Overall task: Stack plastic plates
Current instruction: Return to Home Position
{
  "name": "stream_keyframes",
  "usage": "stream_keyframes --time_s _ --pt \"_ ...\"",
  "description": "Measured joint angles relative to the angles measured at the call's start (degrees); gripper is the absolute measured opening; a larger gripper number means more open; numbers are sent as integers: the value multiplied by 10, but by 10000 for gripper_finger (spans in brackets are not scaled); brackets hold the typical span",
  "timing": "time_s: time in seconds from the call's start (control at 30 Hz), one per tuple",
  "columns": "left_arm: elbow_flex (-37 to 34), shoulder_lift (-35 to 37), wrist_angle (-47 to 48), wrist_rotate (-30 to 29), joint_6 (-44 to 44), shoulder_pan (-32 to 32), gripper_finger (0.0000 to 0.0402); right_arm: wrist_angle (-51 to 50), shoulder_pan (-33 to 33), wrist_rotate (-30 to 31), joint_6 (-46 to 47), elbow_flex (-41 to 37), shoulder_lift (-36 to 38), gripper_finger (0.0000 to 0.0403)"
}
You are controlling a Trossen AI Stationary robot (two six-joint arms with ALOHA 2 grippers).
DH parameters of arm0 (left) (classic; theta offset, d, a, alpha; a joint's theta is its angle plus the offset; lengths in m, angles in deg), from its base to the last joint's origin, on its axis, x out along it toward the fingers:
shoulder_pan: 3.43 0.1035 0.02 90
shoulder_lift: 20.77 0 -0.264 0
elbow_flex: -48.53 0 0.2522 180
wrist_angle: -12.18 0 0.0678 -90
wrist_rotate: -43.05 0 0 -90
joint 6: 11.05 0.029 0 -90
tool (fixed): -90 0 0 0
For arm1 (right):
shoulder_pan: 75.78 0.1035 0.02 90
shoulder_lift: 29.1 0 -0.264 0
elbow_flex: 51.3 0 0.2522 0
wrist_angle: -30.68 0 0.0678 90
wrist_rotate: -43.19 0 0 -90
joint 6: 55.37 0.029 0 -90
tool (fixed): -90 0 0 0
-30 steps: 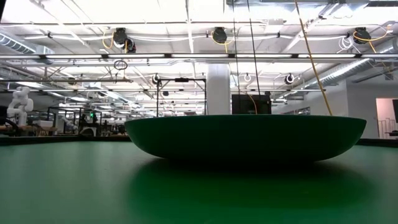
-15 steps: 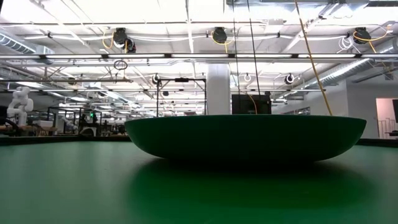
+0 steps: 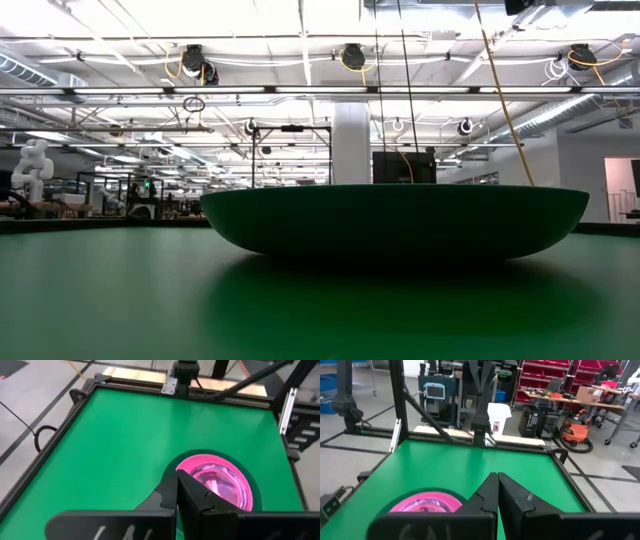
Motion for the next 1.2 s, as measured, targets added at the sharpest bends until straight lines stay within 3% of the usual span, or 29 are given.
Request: stream_keyframes --time_s 0.23,0.5,0.77,1.2 --pt "-176 109 -91 -6 -25 5 5 23 0 0 -4 -82 56 0" --pt "-328 211 -188 -31 -29 5 5 48 0 -1 -4 -159 118 0" --pt "-410 280 -197 -46 -33 5 5 60 0 -2 -3 -218 174 0" --pt "-553 386 -336 -46 -18 5 5 151 0 -2 55 -359 256 0"
